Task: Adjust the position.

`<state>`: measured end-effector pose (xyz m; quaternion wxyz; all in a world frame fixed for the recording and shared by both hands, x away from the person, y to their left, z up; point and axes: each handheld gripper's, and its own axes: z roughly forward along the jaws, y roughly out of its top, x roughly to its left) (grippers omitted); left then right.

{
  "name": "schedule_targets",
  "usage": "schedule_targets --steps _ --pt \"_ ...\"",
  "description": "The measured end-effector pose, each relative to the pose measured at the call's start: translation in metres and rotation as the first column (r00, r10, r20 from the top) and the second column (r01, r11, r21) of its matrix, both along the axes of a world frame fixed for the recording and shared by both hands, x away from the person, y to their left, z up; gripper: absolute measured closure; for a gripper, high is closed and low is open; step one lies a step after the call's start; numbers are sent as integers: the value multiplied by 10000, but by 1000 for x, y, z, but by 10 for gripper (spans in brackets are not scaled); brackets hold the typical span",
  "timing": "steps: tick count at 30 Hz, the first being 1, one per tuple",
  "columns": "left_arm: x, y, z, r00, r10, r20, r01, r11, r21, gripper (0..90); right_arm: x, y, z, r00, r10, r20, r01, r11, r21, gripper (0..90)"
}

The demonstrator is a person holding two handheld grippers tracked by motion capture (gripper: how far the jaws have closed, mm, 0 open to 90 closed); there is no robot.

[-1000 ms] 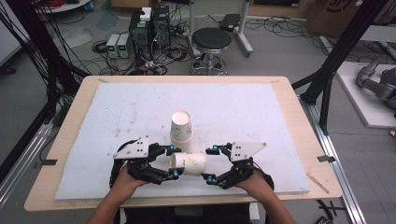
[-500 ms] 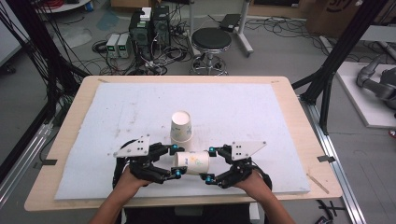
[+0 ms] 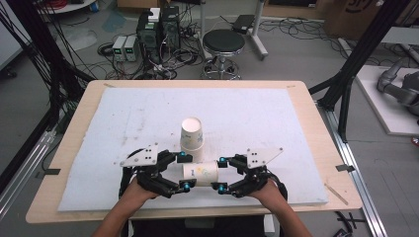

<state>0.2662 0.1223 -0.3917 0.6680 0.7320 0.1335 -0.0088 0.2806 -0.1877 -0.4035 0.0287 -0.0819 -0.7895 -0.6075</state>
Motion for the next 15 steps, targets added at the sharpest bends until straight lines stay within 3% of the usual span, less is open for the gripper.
schedule_targets --steps 4,9,15 --pt "-1 0 2 10000 88 38 -89 9996 264 125 0 1 1 10000 47 -77 -49 9996 -264 347" --pt "-3 3 7 9990 356 277 -384 9932 1096 126 2 0 8 10000 -81 -57 74 9938 -1112 346" --pt "-2 4 11 9983 321 476 -395 9860 1622 128 6 1 18 9997 -147 174 176 9842 -1761 346"
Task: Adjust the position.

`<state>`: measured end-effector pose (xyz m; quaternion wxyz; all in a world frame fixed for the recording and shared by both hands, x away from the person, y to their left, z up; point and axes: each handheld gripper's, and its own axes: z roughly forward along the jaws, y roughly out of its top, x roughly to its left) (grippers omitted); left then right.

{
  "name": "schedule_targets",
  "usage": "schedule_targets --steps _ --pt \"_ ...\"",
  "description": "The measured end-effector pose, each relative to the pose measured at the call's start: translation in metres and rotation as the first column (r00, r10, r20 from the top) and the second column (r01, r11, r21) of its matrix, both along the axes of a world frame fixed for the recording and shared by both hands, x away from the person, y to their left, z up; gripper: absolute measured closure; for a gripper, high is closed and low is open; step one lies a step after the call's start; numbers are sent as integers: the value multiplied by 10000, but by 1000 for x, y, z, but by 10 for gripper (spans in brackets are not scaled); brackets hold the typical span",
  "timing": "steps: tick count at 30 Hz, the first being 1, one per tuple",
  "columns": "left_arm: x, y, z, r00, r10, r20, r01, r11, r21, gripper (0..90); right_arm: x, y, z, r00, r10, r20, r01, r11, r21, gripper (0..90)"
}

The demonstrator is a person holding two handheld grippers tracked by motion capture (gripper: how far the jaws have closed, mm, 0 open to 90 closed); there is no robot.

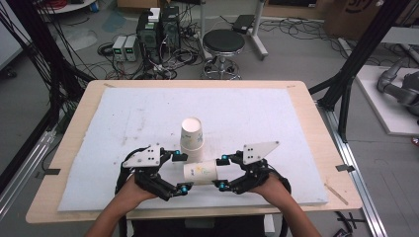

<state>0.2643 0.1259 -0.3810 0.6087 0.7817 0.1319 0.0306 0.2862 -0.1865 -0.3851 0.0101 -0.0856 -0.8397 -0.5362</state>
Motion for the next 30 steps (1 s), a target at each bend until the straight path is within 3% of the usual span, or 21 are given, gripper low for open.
schedule_targets --steps 7,13,17,22,30 --pt "1 -4 2 9998 -53 176 36 9957 921 132 4 2 12 9994 -46 339 81 9946 -1034 346" --pt "4 -8 2 9999 -14 159 -10 9885 1512 133 4 11 22 9974 176 695 -35 9802 -1979 346" --pt "4 -12 3 9995 -82 314 16 9788 2046 136 4 19 30 9943 391 991 -114 9639 -2662 346" --pt "5 -15 3 9993 -79 371 -10 9722 2340 140 3 28 38 9897 644 1279 -164 9383 -3453 346" --pt "6 -19 4 9986 -164 499 8 9542 2992 162 4 40 44 9855 865 1459 -163 9045 -4261 346"
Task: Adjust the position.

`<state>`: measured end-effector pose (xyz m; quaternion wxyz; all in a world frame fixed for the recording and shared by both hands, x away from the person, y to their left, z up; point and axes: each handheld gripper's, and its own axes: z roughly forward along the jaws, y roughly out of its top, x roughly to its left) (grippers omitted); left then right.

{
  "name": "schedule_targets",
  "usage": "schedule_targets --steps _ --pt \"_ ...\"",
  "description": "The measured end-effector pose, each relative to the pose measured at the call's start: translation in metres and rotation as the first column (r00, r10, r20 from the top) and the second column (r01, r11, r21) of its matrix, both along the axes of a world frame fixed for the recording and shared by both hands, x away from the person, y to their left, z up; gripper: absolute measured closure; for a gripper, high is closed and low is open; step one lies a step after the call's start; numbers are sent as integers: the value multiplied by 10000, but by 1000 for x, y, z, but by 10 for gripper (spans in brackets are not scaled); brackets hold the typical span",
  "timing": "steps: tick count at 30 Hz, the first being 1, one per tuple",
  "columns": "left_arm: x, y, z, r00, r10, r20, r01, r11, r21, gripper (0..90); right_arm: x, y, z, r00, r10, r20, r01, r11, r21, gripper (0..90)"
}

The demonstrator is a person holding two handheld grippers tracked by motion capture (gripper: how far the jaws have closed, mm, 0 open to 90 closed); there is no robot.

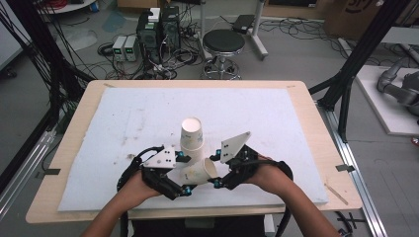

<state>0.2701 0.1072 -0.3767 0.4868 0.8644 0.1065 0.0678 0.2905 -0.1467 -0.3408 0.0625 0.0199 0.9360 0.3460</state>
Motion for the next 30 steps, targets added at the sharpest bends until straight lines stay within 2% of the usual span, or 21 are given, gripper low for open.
schedule_targets --steps 5,10,18,24,30 --pt "1 -5 -1 9999 -109 40 107 9991 399 172 0 9 2 9999 91 124 -83 9978 -662 346" --pt "1 -7 -3 9998 -198 -33 200 9983 544 185 -1 17 4 9996 183 203 -160 9936 -1118 346" --pt "3 -9 -5 9997 -171 -149 183 9968 782 203 -1 24 4 9990 261 350 -204 9876 -1558 345" --pt "4 -13 -8 9989 -312 -347 346 9941 1026 254 0 29 3 9980 427 474 -340 9847 -1711 342" --pt "5 -17 -11 9980 -417 -479 469 9925 1132 303 -2 30 3 9985 438 329 -364 9793 -1991 338"
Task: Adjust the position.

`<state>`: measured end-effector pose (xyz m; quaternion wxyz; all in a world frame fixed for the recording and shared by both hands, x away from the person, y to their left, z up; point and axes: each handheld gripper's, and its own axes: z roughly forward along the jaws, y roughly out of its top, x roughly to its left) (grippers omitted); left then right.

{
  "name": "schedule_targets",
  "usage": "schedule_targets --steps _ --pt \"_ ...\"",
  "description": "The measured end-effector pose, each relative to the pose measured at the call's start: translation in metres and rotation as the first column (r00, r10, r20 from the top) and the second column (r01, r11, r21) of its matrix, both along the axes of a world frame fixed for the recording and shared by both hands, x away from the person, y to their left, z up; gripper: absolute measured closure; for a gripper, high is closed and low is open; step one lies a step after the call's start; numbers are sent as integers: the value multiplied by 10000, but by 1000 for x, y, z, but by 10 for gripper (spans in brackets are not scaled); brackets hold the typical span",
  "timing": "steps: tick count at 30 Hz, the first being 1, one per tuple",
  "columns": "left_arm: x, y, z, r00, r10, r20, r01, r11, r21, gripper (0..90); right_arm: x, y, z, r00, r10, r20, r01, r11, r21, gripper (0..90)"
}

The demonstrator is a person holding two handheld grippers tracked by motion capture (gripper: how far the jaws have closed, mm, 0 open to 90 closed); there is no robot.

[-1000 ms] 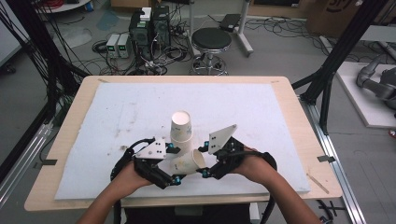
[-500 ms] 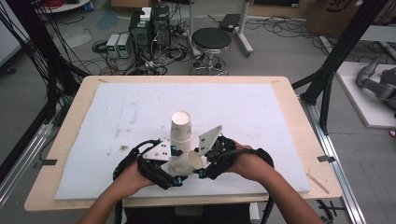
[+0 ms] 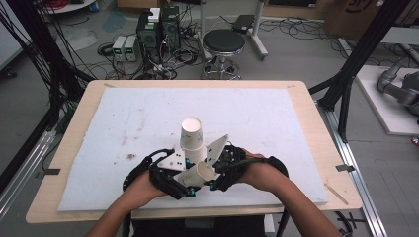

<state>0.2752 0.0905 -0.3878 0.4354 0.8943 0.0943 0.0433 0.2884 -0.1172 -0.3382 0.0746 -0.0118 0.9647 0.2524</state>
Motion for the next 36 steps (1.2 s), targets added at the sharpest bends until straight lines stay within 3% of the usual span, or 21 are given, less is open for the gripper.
schedule_targets --steps 16,18,21,24,28,30,32,34,35,36 --pt "1 -3 -4 9999 29 -117 -29 10000 7 353 -2 7 2 9997 241 68 -240 9995 -192 315" --pt "1 -2 -5 9998 138 -143 -139 9999 -76 339 -1 6 3 9998 195 4 -195 9998 -14 294" --pt "1 2 -7 9995 235 -192 -242 9989 -404 326 2 2 4 9997 41 -243 -26 9981 623 257" --pt "1 8 -8 9991 367 -233 -383 9969 -695 326 4 -6 5 9986 -133 -517 210 9882 1515 239" --pt "0 16 -10 9976 635 -282 -666 9895 -1284 323 4 -23 5 9952 -417 -884 634 9638 2591 224" --pt "-1 21 -11 9963 818 -253 -848 9848 -1516 320 3 -32 4 9932 -629 -982 889 9532 2890 222" --pt "-2 28 -12 9949 966 -289 -1004 9759 -1937 317 3 -41 2 9908 -856 -1052 1150 9414 3170 222" --pt "-3 35 -13 9928 1155 -331 -1201 9641 -2369 311 3 -53 0 9871 -1188 -1075 1498 9218 3574 222" --pt "-3 40 -14 9896 1390 -364 -1437 9537 -2643 309 3 -58 0 9855 -1294 -1095 1611 9156 3685 222" --pt "-3 44 -15 9874 1538 -375 -1581 9470 -2796 307 3 -66 -1 9814 -1570 -1108 1882 9018 3891 222"
